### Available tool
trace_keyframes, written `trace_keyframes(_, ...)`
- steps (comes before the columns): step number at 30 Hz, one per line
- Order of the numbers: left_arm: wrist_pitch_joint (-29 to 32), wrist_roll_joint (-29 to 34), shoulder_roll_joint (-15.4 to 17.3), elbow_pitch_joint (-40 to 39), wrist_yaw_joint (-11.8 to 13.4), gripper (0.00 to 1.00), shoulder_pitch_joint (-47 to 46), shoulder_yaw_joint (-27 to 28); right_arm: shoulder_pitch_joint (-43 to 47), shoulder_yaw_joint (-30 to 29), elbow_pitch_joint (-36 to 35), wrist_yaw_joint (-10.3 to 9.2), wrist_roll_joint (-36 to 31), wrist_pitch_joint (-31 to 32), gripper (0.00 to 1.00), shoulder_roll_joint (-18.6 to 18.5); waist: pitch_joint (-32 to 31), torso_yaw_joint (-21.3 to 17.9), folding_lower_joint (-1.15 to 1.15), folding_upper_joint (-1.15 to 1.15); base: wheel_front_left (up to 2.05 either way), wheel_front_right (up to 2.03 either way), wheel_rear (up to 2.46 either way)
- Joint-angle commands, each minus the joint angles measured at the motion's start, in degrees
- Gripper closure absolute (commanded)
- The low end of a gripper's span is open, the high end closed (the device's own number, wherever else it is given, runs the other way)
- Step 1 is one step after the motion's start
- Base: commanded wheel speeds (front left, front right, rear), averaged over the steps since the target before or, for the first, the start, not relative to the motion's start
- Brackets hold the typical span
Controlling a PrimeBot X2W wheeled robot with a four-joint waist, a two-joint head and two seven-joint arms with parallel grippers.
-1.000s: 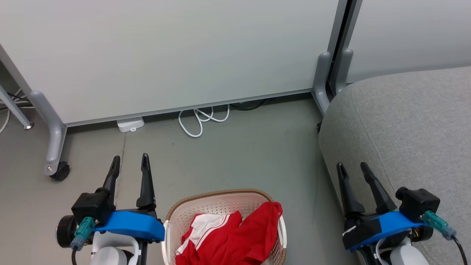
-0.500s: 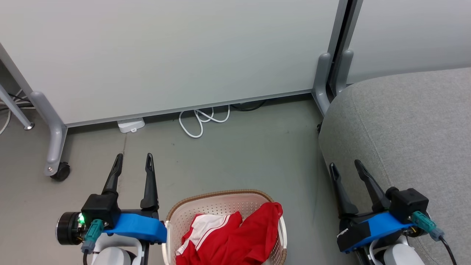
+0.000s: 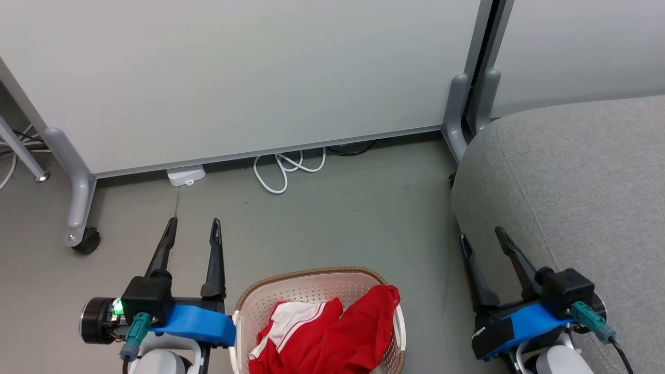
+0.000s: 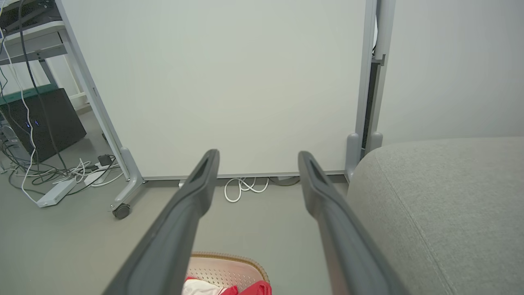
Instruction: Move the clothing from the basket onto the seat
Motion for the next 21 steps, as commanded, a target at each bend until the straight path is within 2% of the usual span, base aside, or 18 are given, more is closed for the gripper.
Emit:
trace_keyframes(1,-0.5,1.2,0.0,0.1,-0.2,0.0,-0.8,0.4,-0.9,0.1,0.2,0.02,-1.1,-0.5,0.0,-0.3,0.0,0.0,0.0,0.0,0.0,0.0,0.0)
trace_keyframes(21,-0.8,3.5,-1.0,1.3,-2.2,0.0,-1.2,1.4,-1.0,0.1,0.5,0.02,-1.2,-0.8,0.0,-0.3,0.7,-0.3,0.0,0.0,0.0,0.0,0.0)
